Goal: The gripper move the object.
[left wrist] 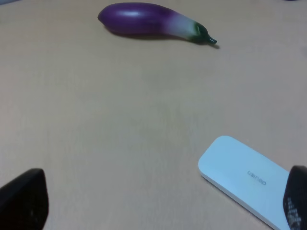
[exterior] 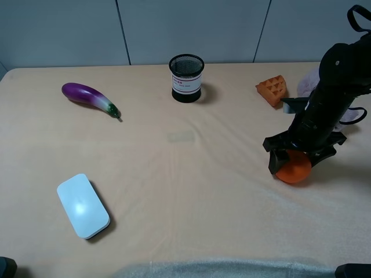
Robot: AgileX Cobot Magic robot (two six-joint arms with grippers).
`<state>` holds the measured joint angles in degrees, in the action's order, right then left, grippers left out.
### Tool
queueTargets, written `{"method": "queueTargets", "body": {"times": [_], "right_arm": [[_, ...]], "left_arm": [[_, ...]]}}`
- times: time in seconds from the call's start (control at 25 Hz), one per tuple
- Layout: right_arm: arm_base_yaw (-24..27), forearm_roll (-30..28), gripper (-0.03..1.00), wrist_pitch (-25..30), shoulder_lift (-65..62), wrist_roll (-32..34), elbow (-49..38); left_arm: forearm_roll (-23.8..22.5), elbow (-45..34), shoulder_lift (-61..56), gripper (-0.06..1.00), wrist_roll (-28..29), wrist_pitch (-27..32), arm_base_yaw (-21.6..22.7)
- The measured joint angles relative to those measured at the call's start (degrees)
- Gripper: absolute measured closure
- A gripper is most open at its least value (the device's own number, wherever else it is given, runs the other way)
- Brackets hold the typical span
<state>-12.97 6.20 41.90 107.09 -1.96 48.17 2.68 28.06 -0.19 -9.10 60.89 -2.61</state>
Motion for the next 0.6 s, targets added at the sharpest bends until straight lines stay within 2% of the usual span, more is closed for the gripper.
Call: {"method": "queueTargets", "body": {"times": [0.6], "right_arm": [[0.00, 0.00, 0.41, 0.12, 0.00, -0.06, 0.00]], "left_arm": [[0.00, 0.00, 0.00, -0.03, 0.00, 0.00, 0.00]]}}
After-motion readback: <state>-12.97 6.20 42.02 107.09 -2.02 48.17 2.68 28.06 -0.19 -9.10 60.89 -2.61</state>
